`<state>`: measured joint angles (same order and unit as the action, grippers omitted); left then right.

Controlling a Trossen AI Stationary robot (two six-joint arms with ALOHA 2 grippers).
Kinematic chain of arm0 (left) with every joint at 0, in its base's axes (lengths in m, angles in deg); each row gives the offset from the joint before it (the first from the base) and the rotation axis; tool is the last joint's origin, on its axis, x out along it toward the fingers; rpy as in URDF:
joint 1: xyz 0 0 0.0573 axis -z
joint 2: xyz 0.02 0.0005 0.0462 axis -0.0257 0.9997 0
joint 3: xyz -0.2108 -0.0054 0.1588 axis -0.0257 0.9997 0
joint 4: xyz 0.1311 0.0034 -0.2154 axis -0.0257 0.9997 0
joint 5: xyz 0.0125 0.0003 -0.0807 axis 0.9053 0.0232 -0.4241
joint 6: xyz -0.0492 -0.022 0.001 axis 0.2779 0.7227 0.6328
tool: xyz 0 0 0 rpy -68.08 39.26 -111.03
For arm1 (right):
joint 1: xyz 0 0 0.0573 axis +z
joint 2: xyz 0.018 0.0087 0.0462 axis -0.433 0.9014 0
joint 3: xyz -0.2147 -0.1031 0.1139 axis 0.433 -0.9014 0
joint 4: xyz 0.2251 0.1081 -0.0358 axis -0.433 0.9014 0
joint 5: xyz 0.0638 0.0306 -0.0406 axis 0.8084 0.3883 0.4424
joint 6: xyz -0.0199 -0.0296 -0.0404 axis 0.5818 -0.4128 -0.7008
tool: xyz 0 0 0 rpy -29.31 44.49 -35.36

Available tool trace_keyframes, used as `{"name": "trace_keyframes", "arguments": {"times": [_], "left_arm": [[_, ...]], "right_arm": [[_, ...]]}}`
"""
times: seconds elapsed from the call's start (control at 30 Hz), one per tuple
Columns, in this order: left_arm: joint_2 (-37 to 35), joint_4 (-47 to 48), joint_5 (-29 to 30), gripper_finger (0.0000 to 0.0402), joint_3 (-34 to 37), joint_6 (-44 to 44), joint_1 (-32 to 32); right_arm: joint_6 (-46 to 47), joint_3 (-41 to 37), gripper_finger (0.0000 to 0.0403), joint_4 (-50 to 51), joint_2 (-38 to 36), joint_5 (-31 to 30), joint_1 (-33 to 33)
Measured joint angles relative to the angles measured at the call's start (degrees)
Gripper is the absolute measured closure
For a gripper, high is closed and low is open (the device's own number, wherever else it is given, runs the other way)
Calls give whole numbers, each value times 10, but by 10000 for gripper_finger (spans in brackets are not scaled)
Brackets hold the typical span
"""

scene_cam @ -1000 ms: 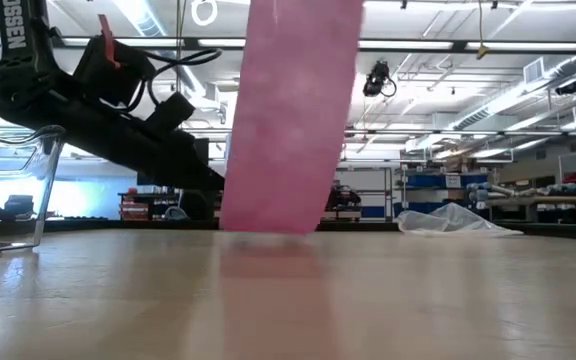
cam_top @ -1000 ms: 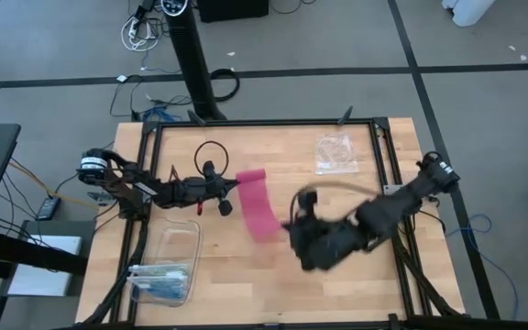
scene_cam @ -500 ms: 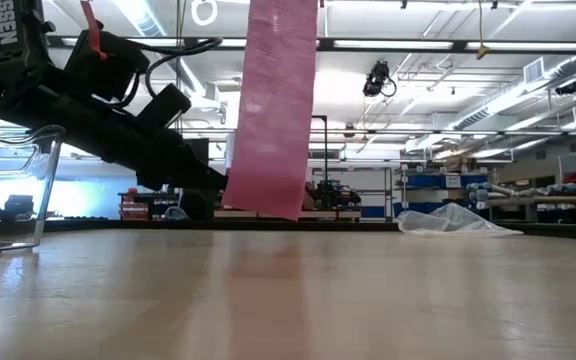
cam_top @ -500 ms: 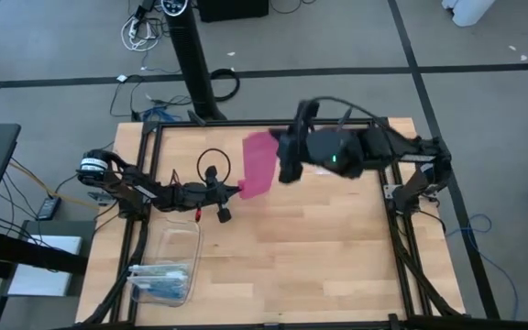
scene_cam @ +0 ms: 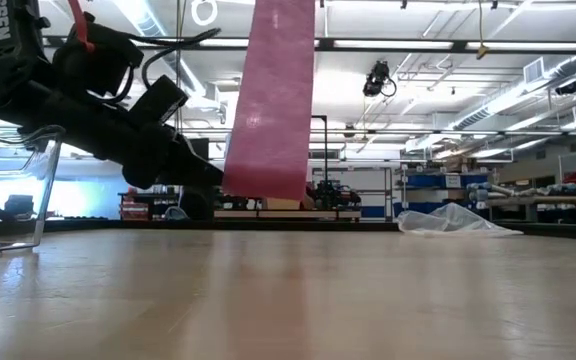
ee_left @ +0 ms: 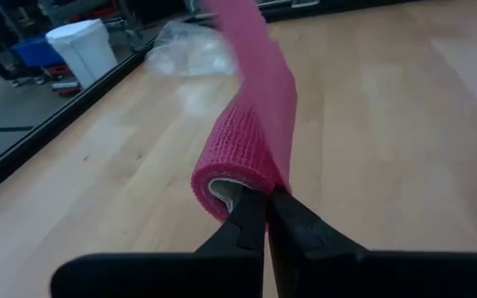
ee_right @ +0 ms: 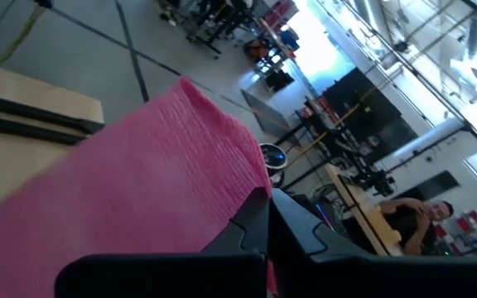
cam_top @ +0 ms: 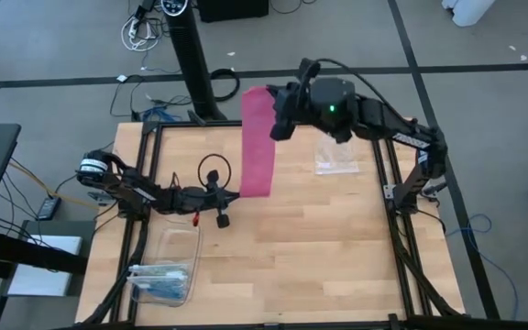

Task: Roll bandage
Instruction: Roll the pink bandage

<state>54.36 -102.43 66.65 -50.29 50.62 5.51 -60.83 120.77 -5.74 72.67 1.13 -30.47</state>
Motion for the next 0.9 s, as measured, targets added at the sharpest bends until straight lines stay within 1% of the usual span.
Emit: {"name": "trace_keyframes", "arguments": {"times": [0.17, 0.43, 0.5, 0.63, 0.77, 0.9], "left_arm": [[0, -10, -2, 395, -14, 1, 33], [-4, 10, -2, 395, -83, -30, 94], [-13, 40, 6, 395, -106, -39, 108], [-39, 118, 42, 395, -148, -63, 135], [-75, 203, 69, 395, -192, -81, 154], [-112, 320, 112, 395, -239, -90, 168]], "right_arm": [[12, 0, 403, -3, 1, 68, -51], [42, -30, 403, -5, 1, 166, -143], [58, -48, 403, -5, 1, 193, -163], [83, -99, 403, -9, 1, 234, -189], [90, -158, 403, -14, 1, 249, -200], [109, -219, 403, -29, 1, 259, -209]]}}
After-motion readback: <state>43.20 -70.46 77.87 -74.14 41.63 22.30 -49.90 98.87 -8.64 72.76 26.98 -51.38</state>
